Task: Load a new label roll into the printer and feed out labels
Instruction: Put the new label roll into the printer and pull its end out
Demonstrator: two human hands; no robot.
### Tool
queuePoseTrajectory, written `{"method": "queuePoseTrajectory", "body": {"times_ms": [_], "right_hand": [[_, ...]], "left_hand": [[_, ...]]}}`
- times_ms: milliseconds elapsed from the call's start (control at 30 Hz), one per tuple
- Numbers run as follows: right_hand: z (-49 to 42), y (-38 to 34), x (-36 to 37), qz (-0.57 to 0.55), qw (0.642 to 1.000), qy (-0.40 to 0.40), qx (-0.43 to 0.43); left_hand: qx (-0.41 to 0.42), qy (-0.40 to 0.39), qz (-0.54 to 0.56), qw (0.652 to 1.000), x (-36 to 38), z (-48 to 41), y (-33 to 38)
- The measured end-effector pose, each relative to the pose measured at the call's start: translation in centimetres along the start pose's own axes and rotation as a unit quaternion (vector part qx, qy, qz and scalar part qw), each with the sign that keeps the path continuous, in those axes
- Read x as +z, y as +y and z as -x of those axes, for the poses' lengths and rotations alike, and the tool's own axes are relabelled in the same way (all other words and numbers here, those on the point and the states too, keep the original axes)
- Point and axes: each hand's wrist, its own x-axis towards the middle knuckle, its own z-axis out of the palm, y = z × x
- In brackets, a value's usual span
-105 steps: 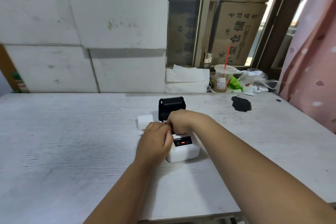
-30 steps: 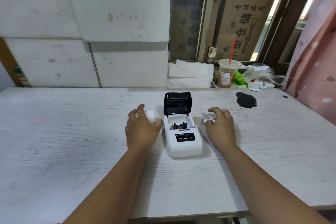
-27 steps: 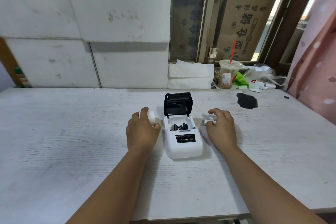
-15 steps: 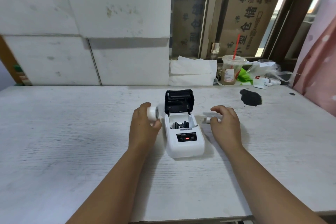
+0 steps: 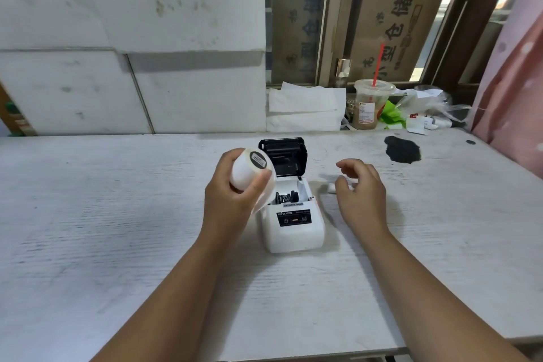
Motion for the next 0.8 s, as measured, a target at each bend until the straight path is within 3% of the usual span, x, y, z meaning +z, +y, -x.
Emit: {"method": "queuePoseTrajectory", "body": {"times_ms": [133, 367, 500, 633, 800], "right_hand": [[0.4, -0.6, 0.1, -0.018, 1.000, -0.010, -0.017], [2.1, -2.9, 0.3, -0.093, 0.991, -0.051, -0.085], [2.3, -5.6, 0.9, -0.110, 0.978, -0.118, -0.130], [2.1, -7.4, 2.2, -0.106, 0.968, -0.200, -0.113], [2.1, -7.1, 2.7, -0.136, 0.965, -0.211, -0.078]], "left_hand": [[-0.018, -0.045, -0.029, 0.998, 0.5, 0.4, 0.0], [-0.026, -0.013, -0.084, 0.996, 0.9, 0.3, 0.0], [-0.022, -0.003, -0.099, 0.995, 1.0, 0.3, -0.1], [0.000, -0.001, -0.119, 0.993, 1.0, 0.3, -0.4], [0.024, 0.026, -0.126, 0.991, 1.0, 0.0, -0.6]]}}
